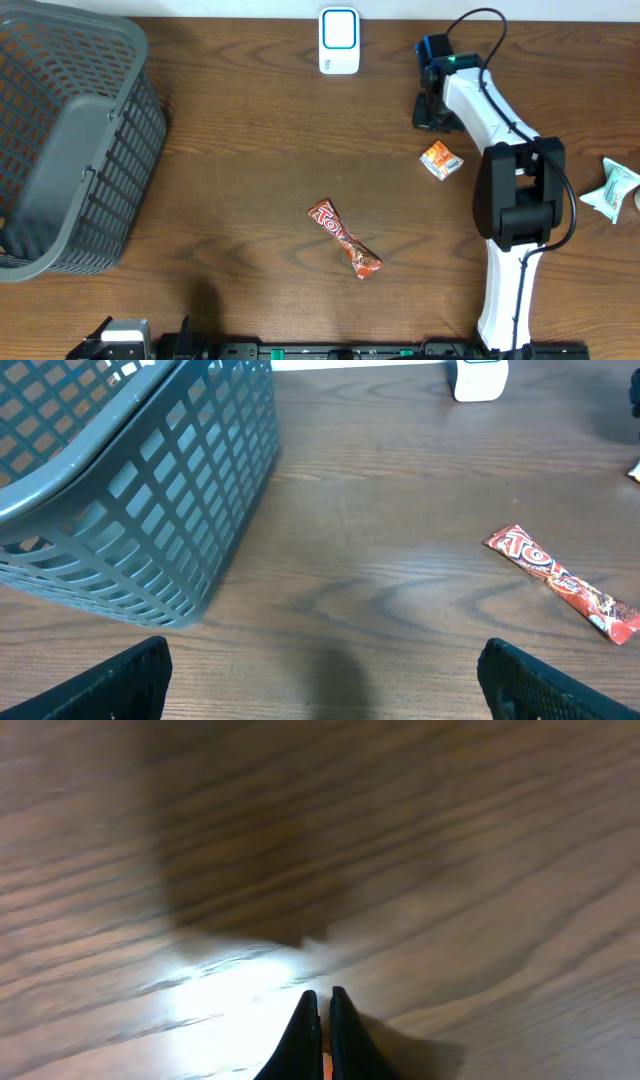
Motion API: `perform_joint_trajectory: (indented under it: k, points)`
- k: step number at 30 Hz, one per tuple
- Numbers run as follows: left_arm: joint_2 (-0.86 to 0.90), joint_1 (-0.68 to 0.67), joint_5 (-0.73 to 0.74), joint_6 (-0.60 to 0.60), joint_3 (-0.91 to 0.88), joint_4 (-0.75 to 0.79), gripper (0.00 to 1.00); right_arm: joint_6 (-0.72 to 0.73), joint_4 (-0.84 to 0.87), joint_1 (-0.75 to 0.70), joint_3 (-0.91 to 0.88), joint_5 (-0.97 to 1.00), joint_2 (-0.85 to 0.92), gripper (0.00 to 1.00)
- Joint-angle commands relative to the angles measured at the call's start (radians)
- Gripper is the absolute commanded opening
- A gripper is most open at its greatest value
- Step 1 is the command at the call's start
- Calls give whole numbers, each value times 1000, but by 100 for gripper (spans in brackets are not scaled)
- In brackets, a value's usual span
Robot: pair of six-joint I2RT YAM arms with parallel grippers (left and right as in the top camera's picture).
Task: Scan the item barcode
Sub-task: 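Move the right gripper over the orange Kleenex pack and lower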
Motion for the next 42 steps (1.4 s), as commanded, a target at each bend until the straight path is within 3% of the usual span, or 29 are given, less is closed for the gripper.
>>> perform_joint_trajectory:
  k: [1, 5, 9, 15, 19, 24, 42]
  points:
    - [-5, 4, -12, 13, 3, -2, 98, 45, -38, -29, -8, 25, -14, 1]
    - [-5, 4, -12, 13, 3, -2, 98, 28, -105, -33, -10, 4, -13, 1]
    - [-5, 4, -12, 13, 3, -2, 98, -103, -106, -26, -21, -148, -12, 1]
    - [-5, 4, -12, 13, 3, -2, 98, -523, -188, 4, -22, -494, -12, 1]
    - [-5, 4, -12, 13, 3, -2, 98, -686, -369, 24, -22, -421, -12, 1]
    - [-5, 4, -12, 13, 3, -2, 98, -546, -432, 33, -21, -201, -12, 1]
    - [-5, 4, -12, 13, 3, -2, 98, -381, -380, 50, -6, -319, -66, 1]
